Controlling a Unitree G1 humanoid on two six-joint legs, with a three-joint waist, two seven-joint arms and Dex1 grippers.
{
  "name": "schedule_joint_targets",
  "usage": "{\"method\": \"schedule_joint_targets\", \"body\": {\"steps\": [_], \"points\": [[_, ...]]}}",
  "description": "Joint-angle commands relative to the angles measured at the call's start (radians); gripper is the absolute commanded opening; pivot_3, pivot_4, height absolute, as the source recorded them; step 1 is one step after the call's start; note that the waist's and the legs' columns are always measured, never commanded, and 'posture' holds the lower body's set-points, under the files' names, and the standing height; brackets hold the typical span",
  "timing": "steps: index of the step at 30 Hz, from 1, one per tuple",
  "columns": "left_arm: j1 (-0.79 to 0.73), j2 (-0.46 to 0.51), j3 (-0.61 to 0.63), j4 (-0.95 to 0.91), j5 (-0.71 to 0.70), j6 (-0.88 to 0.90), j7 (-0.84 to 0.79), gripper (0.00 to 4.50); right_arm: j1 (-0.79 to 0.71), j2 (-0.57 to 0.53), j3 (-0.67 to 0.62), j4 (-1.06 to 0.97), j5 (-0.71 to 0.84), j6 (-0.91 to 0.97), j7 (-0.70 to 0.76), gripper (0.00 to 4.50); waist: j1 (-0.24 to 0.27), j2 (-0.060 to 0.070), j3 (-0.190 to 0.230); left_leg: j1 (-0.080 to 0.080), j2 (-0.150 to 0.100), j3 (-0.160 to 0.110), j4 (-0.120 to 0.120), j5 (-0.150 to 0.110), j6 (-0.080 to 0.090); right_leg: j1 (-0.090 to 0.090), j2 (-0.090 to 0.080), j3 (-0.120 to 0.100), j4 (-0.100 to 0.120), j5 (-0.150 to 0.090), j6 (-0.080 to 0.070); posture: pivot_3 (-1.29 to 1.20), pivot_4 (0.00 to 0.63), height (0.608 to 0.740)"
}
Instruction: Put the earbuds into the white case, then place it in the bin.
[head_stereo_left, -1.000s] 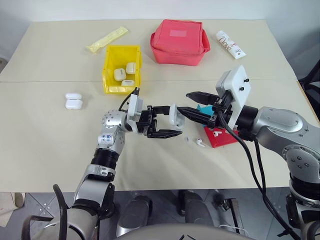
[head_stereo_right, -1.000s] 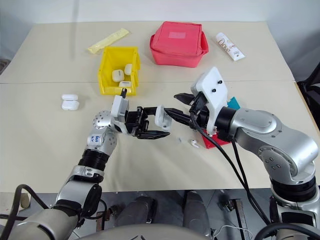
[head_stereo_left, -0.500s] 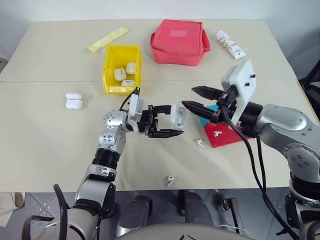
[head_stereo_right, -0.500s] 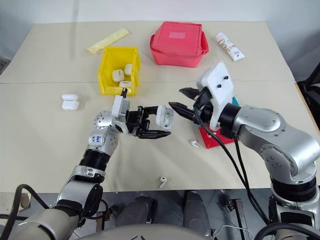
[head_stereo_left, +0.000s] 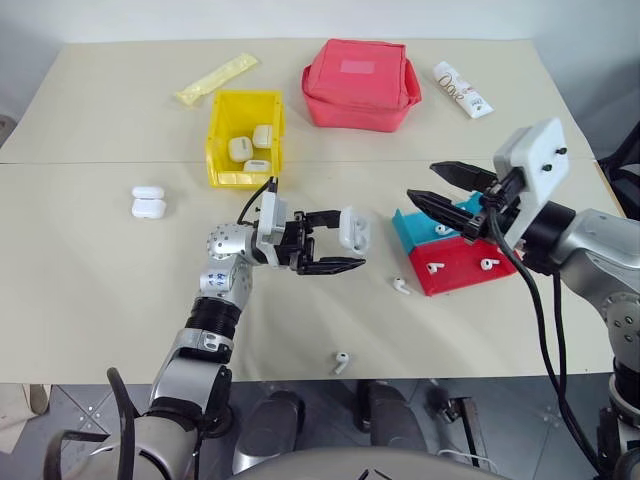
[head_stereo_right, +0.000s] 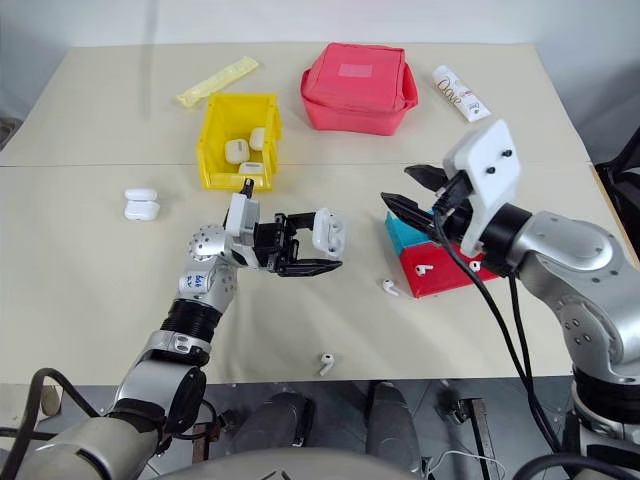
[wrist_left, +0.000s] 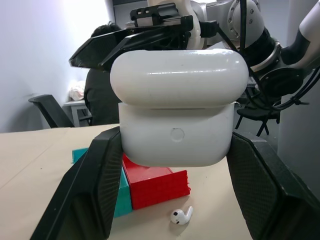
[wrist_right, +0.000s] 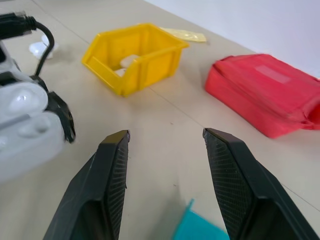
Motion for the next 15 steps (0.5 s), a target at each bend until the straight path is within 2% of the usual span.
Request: {"method": "schedule_joint_targets", "body": {"steps": [1,7,15], "points": [[-0.015,0.021,0.019,0.003,-0.003,-0.019,-0.020,2.76,0.109,-0.057,-0.143,-0.073,0.019,0.017,0.041,2.44,0.000,0.000,0.000,0.000,0.000,0.000,0.000,0.000,0.000,0.000,0.000,0.000,0.000,0.000,0.000,0.00,0.150,0.740],[-0.017,0.037,0.026,0.019,0.001,-0.020,-0.034,2.76,0.430,-0.100,-0.426,-0.134,0.038,0.036,0.180,2.44,0.004,0.000,0.000,0.000,0.000,0.000,0.000,0.000,0.000,0.001,0.000,0.000,0.000,0.000,0.000,0.00,0.150,0.740],[0.018,0.054,0.035,-0.016,-0.005,-0.006,-0.031,2.76,0.820,-0.050,-0.767,-0.225,0.062,0.061,0.345,2.44,0.012,0.000,0.000,0.002,0.000,0.002,0.000,0.000,0.001,0.002,0.000,0.002,0.000,0.001,0.001,0.00,0.150,0.740]]}}
